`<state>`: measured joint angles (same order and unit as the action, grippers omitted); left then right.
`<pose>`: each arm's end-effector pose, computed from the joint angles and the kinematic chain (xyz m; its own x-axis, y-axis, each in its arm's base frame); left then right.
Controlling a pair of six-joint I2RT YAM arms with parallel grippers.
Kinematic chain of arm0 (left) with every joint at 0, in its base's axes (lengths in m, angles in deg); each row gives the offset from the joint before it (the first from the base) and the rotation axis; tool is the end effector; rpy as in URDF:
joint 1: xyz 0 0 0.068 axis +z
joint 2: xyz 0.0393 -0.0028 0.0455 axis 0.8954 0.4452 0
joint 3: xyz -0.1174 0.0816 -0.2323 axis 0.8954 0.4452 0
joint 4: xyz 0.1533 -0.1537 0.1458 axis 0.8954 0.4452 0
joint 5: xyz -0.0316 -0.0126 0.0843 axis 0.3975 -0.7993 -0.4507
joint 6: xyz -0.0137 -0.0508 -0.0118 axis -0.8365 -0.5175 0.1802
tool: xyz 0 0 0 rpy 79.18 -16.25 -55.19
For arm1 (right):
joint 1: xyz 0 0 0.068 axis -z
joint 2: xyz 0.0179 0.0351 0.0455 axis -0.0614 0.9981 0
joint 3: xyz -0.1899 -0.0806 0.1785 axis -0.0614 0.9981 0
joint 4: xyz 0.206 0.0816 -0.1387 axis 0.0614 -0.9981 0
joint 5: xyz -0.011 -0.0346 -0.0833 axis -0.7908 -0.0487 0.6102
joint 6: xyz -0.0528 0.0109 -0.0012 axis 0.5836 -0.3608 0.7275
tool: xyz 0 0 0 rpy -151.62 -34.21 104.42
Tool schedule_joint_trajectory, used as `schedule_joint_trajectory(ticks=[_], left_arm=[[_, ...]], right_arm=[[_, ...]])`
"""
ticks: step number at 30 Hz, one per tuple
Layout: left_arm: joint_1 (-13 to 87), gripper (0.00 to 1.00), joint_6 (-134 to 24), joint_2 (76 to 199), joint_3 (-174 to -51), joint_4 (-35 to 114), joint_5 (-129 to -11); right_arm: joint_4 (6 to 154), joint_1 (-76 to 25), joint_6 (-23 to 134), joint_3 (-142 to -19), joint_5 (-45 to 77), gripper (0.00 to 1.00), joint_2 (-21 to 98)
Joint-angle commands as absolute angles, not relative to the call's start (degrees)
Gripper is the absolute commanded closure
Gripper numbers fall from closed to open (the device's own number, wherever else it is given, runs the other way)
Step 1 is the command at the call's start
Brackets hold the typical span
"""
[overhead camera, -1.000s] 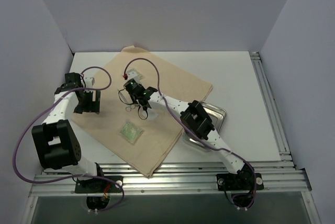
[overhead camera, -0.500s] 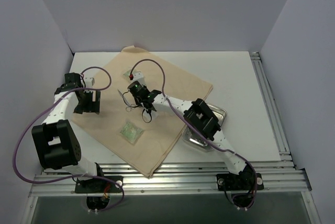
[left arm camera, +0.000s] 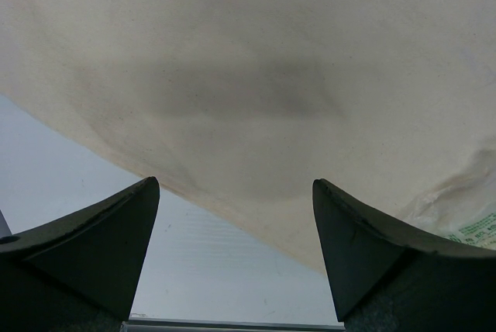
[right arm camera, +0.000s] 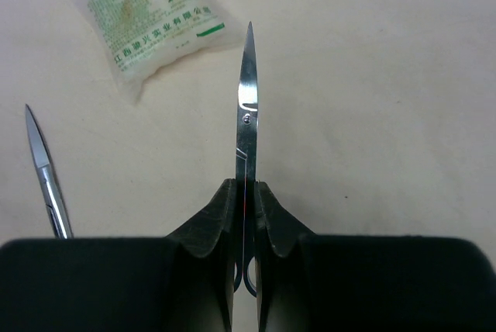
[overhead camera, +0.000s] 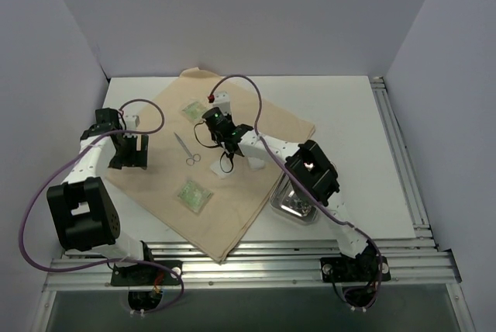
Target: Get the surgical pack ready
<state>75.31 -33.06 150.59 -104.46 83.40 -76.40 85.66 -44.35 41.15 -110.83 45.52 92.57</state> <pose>0.3007 0.0614 0.2297 -0.9163 -0.0003 -0.4004 -0.0196 0.9988 0.0442 0.3778 0.3978 0.1911 -0.4144 0.0367 -0.9093 -0.3278 0.9261 0.1868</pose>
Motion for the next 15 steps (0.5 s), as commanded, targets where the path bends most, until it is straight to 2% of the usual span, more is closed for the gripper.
schedule_joint_trajectory(ticks=[1, 9, 15], left_arm=[[75.6, 0.1, -33.16, 148.92, -104.87, 82.44, -75.63], [75.69, 0.1, -32.9, 147.69, -104.7, 82.09, -75.55], [75.69, 0.1, -32.9, 146.73, -104.08, 81.92, -74.49]], right_arm=[[90.4, -44.12, 40.55, -108.41, 49.95, 1.0, 83.59], [90.58, -43.15, 37.92, -91.71, 56.45, 1.0, 65.96], [81.38, -43.76, 29.84, -75.01, 60.67, 1.0, 50.47]])
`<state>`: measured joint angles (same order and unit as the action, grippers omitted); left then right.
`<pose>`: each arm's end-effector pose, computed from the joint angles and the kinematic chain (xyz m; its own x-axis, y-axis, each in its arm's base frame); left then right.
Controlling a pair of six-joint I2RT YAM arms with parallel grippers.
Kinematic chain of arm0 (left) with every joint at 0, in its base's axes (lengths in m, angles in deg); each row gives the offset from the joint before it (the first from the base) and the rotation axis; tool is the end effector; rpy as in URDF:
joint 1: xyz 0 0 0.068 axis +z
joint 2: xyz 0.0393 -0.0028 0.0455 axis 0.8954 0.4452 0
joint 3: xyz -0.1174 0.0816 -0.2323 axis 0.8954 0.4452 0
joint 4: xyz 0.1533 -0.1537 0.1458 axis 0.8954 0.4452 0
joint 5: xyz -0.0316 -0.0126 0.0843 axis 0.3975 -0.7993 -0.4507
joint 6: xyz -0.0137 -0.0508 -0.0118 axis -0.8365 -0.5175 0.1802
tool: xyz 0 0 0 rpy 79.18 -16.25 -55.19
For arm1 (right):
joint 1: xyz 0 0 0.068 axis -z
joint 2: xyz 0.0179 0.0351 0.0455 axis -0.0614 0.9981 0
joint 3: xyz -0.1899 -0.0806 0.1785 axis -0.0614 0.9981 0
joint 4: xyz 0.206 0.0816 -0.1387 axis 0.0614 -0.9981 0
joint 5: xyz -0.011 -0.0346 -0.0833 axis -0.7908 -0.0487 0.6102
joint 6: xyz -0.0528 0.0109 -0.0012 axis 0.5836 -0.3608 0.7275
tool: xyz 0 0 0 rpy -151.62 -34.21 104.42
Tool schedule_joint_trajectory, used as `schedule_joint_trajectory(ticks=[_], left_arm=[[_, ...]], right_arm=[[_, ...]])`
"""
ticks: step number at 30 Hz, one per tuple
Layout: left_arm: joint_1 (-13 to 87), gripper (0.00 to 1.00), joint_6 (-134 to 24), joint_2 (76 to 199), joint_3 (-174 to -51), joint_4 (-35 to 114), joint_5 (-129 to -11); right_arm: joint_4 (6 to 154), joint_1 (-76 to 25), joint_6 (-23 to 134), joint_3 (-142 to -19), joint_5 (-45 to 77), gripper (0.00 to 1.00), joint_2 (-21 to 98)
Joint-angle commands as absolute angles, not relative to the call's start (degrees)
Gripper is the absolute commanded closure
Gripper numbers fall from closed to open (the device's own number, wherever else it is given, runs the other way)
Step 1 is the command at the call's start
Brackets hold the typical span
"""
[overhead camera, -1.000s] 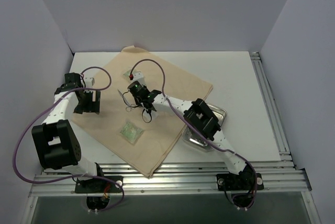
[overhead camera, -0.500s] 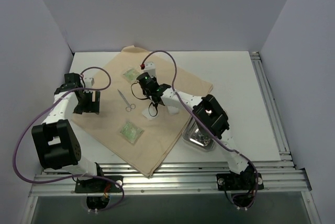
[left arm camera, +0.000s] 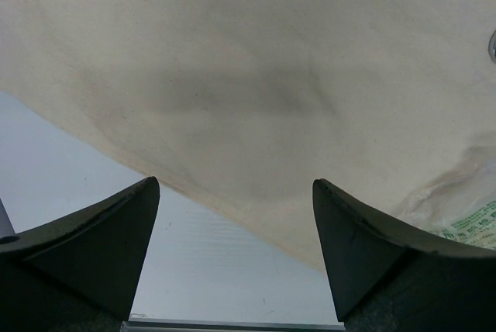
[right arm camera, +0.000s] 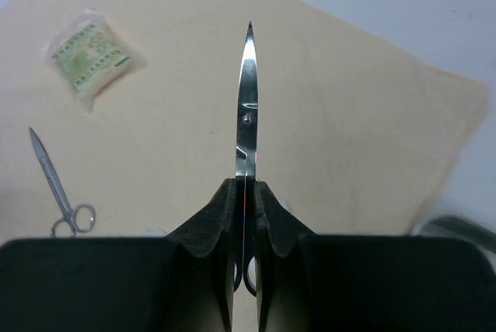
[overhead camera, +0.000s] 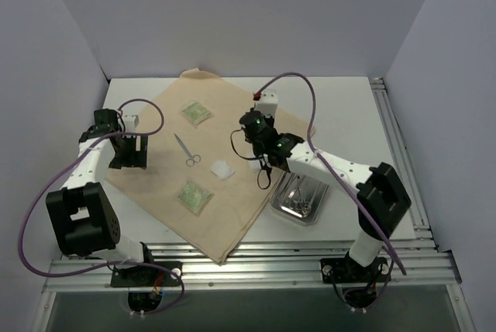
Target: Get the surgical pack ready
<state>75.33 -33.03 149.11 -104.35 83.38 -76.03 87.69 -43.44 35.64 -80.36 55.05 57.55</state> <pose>0.2975 0.0606 0.2365 -0.9061 0.0020 -0.4231 -0.0179 0.9989 0.0431 0.2961 0.2898 0.2965 -0.3039 0.2310 -0.9243 -0.1597 0.9441 0.2885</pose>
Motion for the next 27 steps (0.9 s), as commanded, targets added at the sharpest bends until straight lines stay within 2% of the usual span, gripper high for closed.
schedule_joint_trajectory(ticks=[1, 10, 14, 27], left_arm=[[75.69, 0.1, -32.64, 146.55, -103.91, 81.92, -74.4], [75.78, 0.1, -31.76, 143.65, -102.06, 81.3, -73.96], [75.78, 0.1, -31.41, 142.6, -101.62, 81.56, -73.87], [75.87, 0.1, -31.32, 141.54, -101.1, 82.09, -73.78]], right_arm=[[79.87, -44.2, 26.52, -72.99, 62.59, 1.0, 48.62], [62.37, -47.8, 6.54, -52.17, 65.51, 1.0, 32.79], [62.1, -47.81, 4.6, -46.79, 63.06, 1.0, 29.36], [66.13, -44.12, 0.64, -35.8, 57.95, 1.0, 29.71]])
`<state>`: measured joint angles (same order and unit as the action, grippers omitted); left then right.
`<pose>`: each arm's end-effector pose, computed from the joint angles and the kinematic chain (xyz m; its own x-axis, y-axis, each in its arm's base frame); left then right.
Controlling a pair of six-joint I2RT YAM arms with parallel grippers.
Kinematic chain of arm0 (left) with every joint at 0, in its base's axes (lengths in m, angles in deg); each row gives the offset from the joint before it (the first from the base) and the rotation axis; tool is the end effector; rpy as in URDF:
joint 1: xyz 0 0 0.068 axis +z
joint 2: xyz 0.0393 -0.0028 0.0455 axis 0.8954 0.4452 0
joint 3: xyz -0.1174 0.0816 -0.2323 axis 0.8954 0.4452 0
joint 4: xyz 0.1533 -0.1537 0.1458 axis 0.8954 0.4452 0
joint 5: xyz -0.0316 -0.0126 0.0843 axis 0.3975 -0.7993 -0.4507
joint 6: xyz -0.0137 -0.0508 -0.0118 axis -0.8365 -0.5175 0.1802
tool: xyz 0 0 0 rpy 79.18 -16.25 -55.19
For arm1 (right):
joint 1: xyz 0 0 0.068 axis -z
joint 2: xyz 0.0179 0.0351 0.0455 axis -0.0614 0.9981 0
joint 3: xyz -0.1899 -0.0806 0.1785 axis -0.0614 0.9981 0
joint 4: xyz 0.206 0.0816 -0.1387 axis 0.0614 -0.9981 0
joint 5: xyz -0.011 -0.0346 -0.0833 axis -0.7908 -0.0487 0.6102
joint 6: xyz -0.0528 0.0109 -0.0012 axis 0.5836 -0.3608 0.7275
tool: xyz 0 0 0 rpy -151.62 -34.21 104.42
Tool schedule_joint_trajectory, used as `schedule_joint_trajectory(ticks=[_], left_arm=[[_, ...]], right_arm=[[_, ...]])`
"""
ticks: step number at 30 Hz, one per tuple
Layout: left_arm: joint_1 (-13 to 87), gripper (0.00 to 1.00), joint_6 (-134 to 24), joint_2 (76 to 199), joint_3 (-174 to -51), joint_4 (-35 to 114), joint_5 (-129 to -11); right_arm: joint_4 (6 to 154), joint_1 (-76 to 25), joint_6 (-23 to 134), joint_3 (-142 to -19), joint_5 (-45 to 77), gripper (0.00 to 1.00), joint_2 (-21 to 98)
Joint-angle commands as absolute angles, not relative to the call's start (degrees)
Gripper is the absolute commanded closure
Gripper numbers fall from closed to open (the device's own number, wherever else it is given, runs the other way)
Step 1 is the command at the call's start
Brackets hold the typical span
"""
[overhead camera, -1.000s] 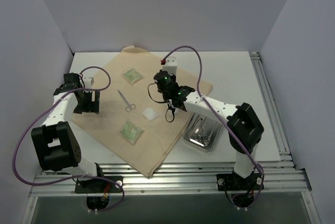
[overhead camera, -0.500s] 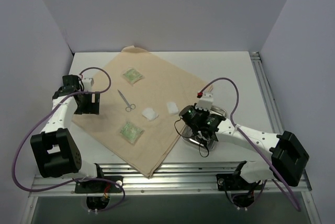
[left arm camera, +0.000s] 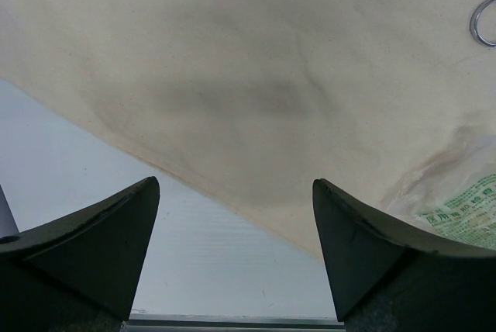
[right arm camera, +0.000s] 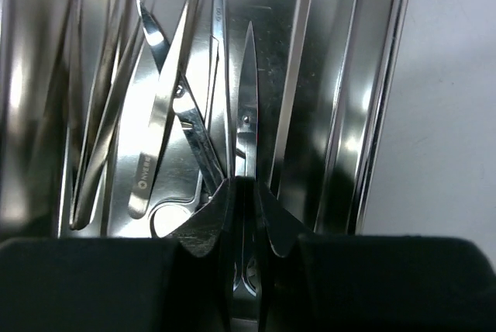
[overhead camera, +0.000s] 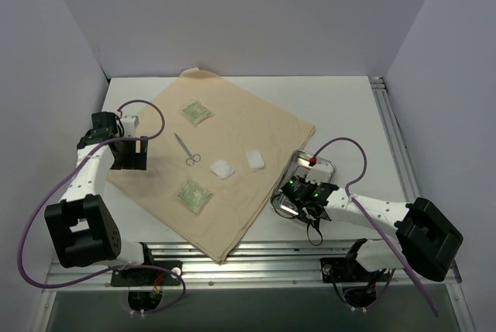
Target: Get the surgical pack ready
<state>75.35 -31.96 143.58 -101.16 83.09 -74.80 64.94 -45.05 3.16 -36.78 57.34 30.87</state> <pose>0.2786 0.0560 0.2466 -0.8843 0.0247 -0.4662 0.0059 0.9991 0.0417 0.1639 0.1557 0.1636 -0.6436 0.3444 -0.6835 0.2588 0.9384 0.2291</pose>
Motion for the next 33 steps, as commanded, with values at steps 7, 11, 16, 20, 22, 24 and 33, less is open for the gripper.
schedule_joint_trajectory(ticks=[7, 11, 16, 20, 22, 24, 33], left_arm=[[75.87, 0.1, -31.14, 141.63, -101.01, 82.0, -74.22], [75.87, 0.1, -31.06, 141.63, -101.09, 82.0, -74.31], [75.87, 0.1, -31.05, 141.63, -101.01, 81.92, -74.4], [75.95, 0.1, -30.79, 141.45, -100.83, 81.92, -74.58], [75.95, 0.1, -30.7, 141.36, -100.83, 81.92, -74.67], [75.95, 0.1, -30.7, 141.36, -100.74, 81.83, -74.58], [75.95, 0.1, -30.62, 141.36, -100.65, 81.65, -74.4]], right_arm=[[68.6, -43.85, -0.23, -35.18, 56.72, 1.0, 31.37], [68.6, -43.94, -0.59, -35.88, 55.93, 1.0, 31.73], [70.36, -43.85, -0.68, -35.09, 54.35, 1.0, 33.31], [68.79, -43.94, -0.41, -36.84, 54.52, 0.94, 34.89], [67.21, -44.11, 0.46, -38.07, 55.4, 0.83, 34.98], [64.57, -44.55, 0.99, -40.26, 55.93, 0.8, 34.72], [59.38, -44.64, -0.06, -42.56, 56.72, 0.71, 28.48]])
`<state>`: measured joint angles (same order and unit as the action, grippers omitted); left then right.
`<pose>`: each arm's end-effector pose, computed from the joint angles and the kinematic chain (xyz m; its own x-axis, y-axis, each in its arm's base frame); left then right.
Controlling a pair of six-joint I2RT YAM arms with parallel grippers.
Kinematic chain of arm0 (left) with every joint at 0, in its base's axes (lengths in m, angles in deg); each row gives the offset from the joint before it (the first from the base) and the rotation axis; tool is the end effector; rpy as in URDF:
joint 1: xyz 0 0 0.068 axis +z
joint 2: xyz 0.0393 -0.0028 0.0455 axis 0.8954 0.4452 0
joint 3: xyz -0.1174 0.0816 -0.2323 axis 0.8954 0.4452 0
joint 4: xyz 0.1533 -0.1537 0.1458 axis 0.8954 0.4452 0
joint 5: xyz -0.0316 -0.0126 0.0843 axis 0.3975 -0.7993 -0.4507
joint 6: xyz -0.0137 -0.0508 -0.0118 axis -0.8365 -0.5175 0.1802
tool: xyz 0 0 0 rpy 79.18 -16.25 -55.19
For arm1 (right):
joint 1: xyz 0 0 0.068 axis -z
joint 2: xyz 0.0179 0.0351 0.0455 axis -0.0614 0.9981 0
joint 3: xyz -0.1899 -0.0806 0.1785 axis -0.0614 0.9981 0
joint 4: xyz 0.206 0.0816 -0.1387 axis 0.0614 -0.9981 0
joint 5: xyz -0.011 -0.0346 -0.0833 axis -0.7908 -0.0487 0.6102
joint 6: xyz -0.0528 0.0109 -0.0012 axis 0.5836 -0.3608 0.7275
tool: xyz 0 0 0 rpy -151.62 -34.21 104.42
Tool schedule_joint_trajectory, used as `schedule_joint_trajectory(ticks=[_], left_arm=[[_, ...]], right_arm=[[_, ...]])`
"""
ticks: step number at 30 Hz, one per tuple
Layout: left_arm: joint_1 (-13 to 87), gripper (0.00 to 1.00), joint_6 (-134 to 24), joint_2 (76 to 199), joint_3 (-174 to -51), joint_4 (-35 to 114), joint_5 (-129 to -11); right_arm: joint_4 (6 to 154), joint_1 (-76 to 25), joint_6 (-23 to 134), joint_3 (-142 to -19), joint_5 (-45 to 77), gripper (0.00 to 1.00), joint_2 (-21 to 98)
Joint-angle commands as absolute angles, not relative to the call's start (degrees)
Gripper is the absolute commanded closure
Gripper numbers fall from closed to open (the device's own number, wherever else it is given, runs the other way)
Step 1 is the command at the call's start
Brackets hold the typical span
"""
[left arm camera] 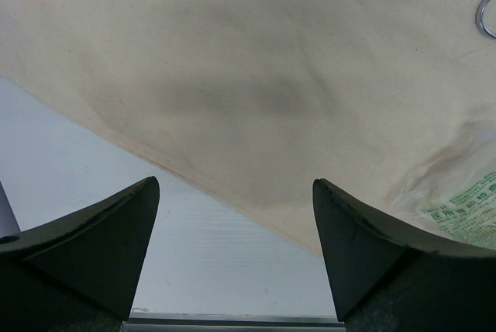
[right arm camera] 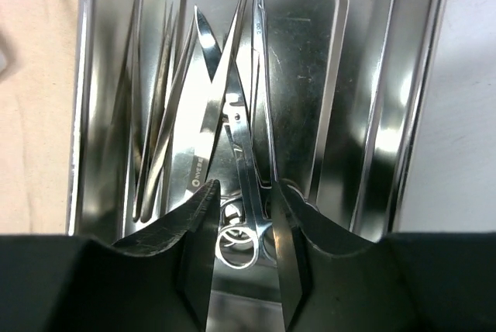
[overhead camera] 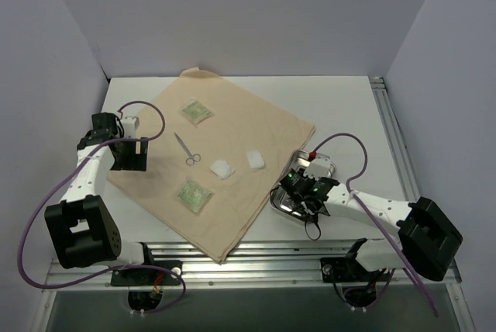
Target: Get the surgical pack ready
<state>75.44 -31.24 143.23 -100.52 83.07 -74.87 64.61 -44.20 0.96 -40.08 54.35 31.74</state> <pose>0.2764 0.0560 0.2449 -0.8865 0.0354 -0.4614 0.0152 0.9988 0.0476 0.1733 0.1634 0.1757 -0.6440 0.4079 -0.6472 0.2721 0.9128 0.3045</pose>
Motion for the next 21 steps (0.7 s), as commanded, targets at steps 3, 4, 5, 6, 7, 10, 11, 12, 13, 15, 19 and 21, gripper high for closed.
schedule_joint_trajectory(ticks=[3, 4, 5, 6, 7, 10, 11, 12, 13, 15, 19, 21], left_arm=[[76.04, 0.1, -30.61, 141.36, -101.0, 81.74, -74.4], [76.04, 0.1, -30.35, 141.45, -101.27, 82.18, -74.4], [75.95, 0.1, -30.26, 141.63, -102.05, 82.53, -74.4], [75.87, 0.1, -30.26, 141.71, -102.5, 82.97, -74.31], [75.95, 0.1, -30.18, 141.89, -102.94, 83.58, -74.31], [75.87, 0.1, -30.35, 141.72, -104.78, 84.99, -74.66], [75.95, 0.1, -30.35, 141.63, -105.13, 85.25, -74.66], [76.04, 0.1, -30.53, 141.28, -105.49, 85.34, -75.19], [76.04, 0.1, -30.61, 141.19, -105.58, 85.34, -75.63], [76.13, 0.1, -30.79, 141.1, -105.58, 85.52, -77.11], [76.39, 0.1, -31.14, 140.93, -104.53, 86.05, -80.27], [76.57, 0.1, -31.05, 140.66, -103.82, 85.7, -81.51]], right_arm=[[58.06, -44.55, 1.77, -45.1, 57.33, 0.69, 26.28], [57.97, -44.64, 2.83, -47.37, 57.42, 0.66, 26.02], [58.93, -44.64, 4.41, -48.53, 57.43, 0.63, 26.1], [60.24, -44.64, 6.34, -49.5, 56.82, 0.6, 26.36], [63.73, -44.38, 11.05, -50.72, 54.46, 0.54, 27.5], [69.9, -43.68, 21.07, -56.17, 47.35, 0.47, 32.14], [72.53, -43.5, 23.21, -59.93, 45.67, 0.45, 33.82], [73.34, -43.41, 25.23, -62.23, 44.34, 0.43, 35.66], [73.52, -43.32, 28.65, -64.69, 43.29, 0.41, 39.86], [73.26, -43.41, 31.65, -72.66, 40.91, 0.38, 44.54], [73.17, -43.59, 37.28, -86.65, 36.25, 0.22, 59.98], [72.91, -43.85, 40.01, -92.8, 32.75, 0.16, 65.45]])
